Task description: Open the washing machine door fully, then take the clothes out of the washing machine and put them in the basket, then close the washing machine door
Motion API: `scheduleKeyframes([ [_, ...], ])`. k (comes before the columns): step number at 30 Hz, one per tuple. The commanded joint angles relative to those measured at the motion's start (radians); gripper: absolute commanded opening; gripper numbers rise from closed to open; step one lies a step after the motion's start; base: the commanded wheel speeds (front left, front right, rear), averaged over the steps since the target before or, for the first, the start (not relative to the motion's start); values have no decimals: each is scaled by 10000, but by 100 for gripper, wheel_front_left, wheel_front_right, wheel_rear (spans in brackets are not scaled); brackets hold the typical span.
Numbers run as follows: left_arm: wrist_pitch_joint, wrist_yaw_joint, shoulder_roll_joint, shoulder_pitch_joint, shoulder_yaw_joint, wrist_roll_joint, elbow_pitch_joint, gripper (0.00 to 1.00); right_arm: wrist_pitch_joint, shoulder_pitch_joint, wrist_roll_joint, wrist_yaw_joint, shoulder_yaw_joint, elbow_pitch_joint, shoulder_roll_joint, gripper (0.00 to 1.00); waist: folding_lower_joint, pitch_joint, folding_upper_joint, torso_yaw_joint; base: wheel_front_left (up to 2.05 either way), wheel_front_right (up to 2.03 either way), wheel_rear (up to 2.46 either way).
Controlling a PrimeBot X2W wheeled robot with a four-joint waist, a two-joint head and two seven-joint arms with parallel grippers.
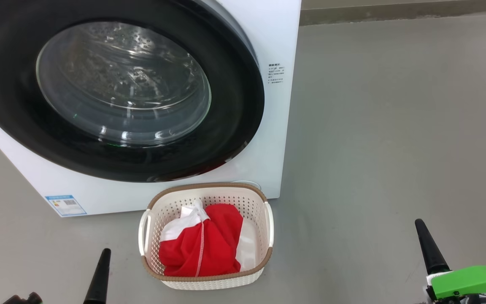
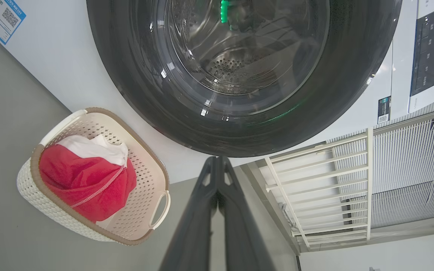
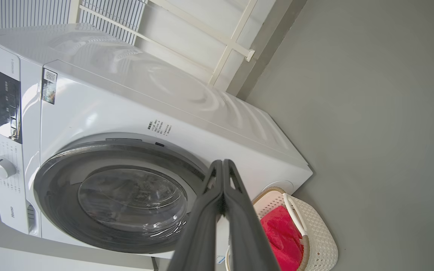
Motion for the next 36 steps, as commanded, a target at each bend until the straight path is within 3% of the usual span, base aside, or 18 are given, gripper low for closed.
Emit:
scheduleKeyframes([
  [1, 86, -51, 59, -475, 319, -304, -188, 0, 68, -498, 276, -6, 89, -234, -195, 0, -1, -6, 0, 0, 0, 0, 0],
  [36, 1074, -71, -129, -988, 669, -3604, -75, 0, 1091, -1238, 3682, -9, -27, -201, -262, 0, -1, -147, 0, -20, 0, 0, 0],
])
